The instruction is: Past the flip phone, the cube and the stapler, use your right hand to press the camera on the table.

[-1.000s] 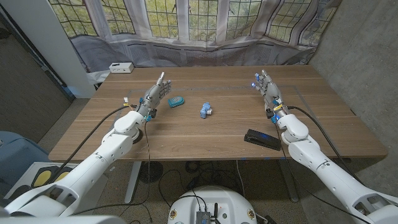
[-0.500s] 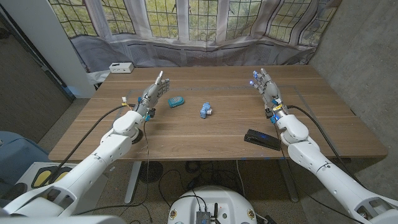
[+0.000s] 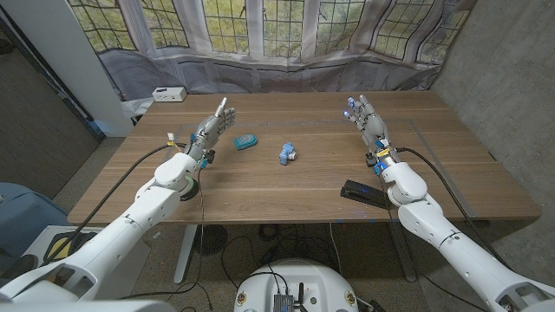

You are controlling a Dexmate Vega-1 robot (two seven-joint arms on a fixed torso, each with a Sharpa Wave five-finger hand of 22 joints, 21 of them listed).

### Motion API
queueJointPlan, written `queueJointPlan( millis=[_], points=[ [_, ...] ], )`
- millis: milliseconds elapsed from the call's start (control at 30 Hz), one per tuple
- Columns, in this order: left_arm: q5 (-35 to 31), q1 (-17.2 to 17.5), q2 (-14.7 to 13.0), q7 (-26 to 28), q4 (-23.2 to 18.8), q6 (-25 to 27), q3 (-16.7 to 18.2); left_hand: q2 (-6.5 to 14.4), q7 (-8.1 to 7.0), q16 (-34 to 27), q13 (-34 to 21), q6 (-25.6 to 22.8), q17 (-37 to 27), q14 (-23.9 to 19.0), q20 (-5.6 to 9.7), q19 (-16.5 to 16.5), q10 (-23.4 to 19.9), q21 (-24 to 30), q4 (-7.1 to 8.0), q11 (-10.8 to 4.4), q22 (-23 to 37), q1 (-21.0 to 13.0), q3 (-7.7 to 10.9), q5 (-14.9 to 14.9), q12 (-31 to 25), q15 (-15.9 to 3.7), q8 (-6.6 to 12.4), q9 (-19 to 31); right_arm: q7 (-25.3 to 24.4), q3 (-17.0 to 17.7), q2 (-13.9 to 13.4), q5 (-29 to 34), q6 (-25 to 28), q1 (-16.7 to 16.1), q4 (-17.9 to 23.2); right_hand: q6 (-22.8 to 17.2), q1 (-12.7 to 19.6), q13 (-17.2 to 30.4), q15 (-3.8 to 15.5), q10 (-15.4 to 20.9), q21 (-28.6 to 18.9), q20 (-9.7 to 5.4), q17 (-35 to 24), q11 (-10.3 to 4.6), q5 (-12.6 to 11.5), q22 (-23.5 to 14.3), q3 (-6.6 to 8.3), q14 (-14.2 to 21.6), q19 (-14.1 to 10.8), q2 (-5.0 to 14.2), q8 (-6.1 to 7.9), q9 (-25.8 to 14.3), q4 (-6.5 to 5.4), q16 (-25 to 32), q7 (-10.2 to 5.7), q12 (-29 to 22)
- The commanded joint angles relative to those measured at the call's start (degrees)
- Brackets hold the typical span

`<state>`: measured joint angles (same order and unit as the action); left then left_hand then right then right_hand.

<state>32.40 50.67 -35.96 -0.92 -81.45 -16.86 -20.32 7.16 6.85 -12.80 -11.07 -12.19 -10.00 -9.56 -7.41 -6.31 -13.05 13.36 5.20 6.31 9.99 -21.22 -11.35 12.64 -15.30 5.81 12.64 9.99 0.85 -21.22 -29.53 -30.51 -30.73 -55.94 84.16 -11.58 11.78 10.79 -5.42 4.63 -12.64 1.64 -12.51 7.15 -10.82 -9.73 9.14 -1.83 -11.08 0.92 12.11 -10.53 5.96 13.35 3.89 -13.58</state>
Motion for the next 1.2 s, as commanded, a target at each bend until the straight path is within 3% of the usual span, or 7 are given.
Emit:
queueJointPlan(
  millis=[33, 833, 1200],
  points=[
    [-1.0, -0.9, 0.7, -0.5, 0.4, -2.3, -0.1, 0.4, -0.15, 0.2, -0.1, -0.8, -0.3, -0.9, -0.07, -0.8, -0.9, 0.2, -0.31, -0.29, 0.2, -0.8, 0.08, -0.1, -0.5, -0.23, -0.18, 0.3, -2.5, 0.4, -0.1, 1.6, -1.4, -3.1, 3.4, -0.6, 0.3, 0.2, -0.24, 0.5, 0.4, -0.20, -0.1, 0.40, -0.3, -0.2, 0.12, 0.6, -0.5, 0.37, 0.43, -0.3, 0.20, 0.2, 0.15, -0.3],
    [-1.1, -2.1, 0.2, -2.0, 1.7, -1.9, -0.5, 0.6, -0.33, 0.7, -0.2, -0.6, -0.3, -0.9, -0.42, -0.9, -0.8, -0.3, -0.51, -0.16, 0.2, -1.3, 0.37, -0.2, 0.0, -0.13, -0.72, 0.3, -4.4, -0.2, -0.2, 4.8, -2.2, -6.3, 7.2, -0.9, 0.5, 0.2, -0.06, 1.0, 0.4, -0.42, -0.1, 0.31, -0.2, -0.2, 0.18, 1.3, -1.2, 0.74, 0.15, -0.3, 0.31, 0.2, 0.20, 0.0],
    [-1.0, -1.5, -0.6, -2.9, 1.5, -2.8, -0.2, 0.7, -0.35, 0.6, -0.2, -1.0, -0.3, -1.9, -0.64, -1.5, -1.2, -0.3, -0.58, -0.12, 0.2, -1.5, 0.52, -0.3, 0.1, -0.07, -0.80, 0.3, -7.7, -0.7, 0.1, 10.8, -2.5, -6.7, 8.5, -1.3, 0.8, 0.2, 0.28, 1.4, 0.1, -0.66, 0.0, 0.22, -0.2, -0.2, 0.27, 2.4, -2.6, 0.83, 0.10, -0.3, 0.53, 0.4, 0.31, 0.1]
  ],
)
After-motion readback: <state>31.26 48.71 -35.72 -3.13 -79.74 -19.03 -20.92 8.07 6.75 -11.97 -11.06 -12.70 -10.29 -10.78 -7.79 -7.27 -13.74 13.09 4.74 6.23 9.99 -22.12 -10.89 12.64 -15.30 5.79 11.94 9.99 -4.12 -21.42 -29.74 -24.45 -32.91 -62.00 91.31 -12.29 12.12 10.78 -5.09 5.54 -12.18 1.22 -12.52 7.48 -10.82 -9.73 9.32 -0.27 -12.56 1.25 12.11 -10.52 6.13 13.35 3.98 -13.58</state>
